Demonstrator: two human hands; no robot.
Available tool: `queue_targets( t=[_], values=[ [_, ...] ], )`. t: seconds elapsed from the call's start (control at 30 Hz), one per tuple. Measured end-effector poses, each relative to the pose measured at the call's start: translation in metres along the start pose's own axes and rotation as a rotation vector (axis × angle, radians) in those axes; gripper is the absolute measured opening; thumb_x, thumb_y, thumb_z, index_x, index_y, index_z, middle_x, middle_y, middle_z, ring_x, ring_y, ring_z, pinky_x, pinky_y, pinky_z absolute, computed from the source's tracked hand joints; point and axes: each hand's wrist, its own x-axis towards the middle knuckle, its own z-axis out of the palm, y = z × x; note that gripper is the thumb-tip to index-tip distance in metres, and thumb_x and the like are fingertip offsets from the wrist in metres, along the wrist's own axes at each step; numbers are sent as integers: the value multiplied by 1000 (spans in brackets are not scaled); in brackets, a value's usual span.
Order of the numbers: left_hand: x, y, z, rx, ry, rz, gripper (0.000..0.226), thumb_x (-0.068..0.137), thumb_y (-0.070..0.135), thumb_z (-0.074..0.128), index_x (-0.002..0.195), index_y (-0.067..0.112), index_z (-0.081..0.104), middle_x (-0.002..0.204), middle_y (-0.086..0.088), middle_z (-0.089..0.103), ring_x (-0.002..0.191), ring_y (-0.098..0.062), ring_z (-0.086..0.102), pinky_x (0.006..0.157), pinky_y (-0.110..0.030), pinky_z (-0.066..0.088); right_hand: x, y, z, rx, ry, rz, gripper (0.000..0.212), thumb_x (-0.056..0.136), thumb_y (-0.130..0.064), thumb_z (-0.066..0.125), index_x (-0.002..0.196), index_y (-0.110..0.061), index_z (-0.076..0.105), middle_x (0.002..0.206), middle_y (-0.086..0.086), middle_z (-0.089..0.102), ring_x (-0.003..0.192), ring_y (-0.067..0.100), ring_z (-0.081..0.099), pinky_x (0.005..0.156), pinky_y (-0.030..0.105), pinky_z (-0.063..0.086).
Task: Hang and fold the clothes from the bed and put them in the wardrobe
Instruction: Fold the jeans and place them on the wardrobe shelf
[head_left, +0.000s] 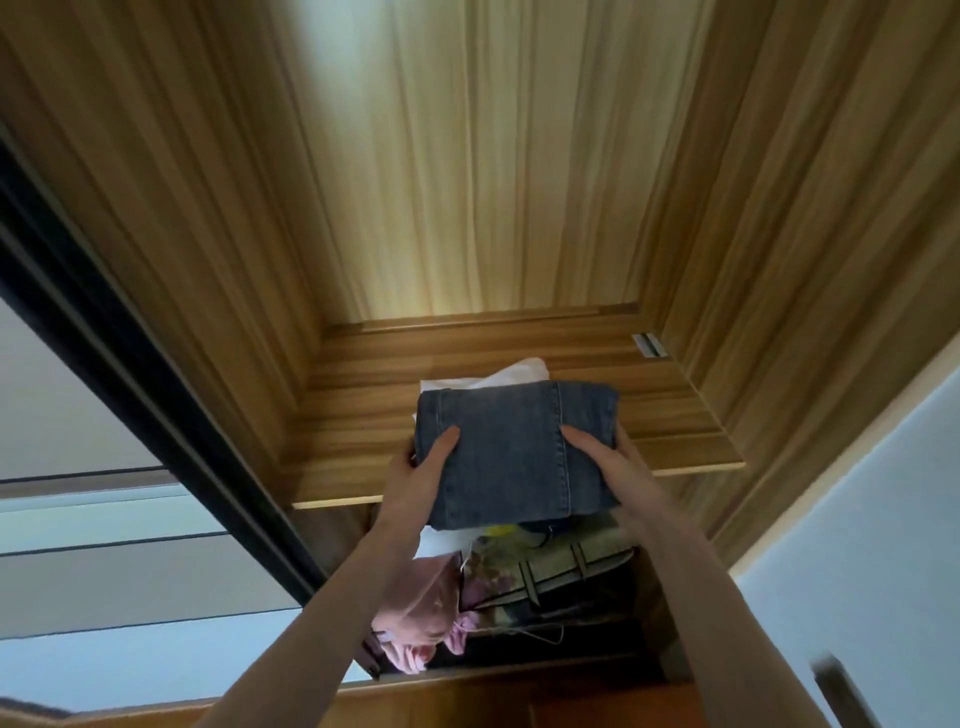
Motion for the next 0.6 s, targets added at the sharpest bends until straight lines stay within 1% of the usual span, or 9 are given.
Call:
queue_targets(
  t=[0.1,0.17,0.23,0.33,0.43,0.53,0.57,0.6],
  values=[
    [35,4,-2,-6,12,24,54,86,55,77,128,24,62,116,0,75,104,-24,73,93,-45,61,39,-5,13,-33,-20,21,68,78,-40,89,137,-40,55,125,0,72,112,24,71,96,49,59],
    [58,7,-2,-10,14,46,53,88,55,75,129,24,61,117,0,73,104,-21,72,86,-38,61,61,-9,20,-60,-28,28,70,78,-42,89,138,-41,54,126,0,72,113,25,71,97,51,59],
    [80,10,0,-5,15,70,51,91,52,74,130,23,59,115,1,72,102,-18,71,76,-30,58,82,-13,26,-71,-25,35,71,78,-42,88,139,-40,52,125,0,71,112,25,71,93,49,60],
    [112,10,5,18,22,104,50,94,49,71,131,19,58,113,2,69,98,-14,69,73,-25,55,112,-16,32,-113,-23,45,71,81,-44,85,142,-37,49,127,-1,69,112,24,70,85,43,61],
    [138,4,8,36,23,93,43,96,46,70,127,21,56,105,10,65,91,-6,64,66,-18,50,139,-12,37,-102,-15,70,76,81,-50,84,146,-34,48,129,-1,69,112,23,70,78,39,62],
    [158,-6,12,48,29,66,38,96,45,70,123,23,55,106,9,65,91,-5,64,66,-19,49,158,-4,40,-107,9,72,65,87,-51,78,143,-32,50,127,-2,68,110,21,69,68,31,60],
    [164,-10,13,55,35,65,39,96,45,71,123,22,56,107,8,66,91,-6,64,66,-19,49,166,1,39,-103,19,77,64,88,-51,78,142,-33,50,127,-2,67,109,21,69,67,30,60],
    [170,-14,14,66,41,60,41,95,45,71,125,20,57,107,7,66,90,-6,65,66,-19,49,174,6,37,-103,27,84,67,87,-51,78,144,-32,50,128,-2,67,110,22,68,70,33,61]
  ],
)
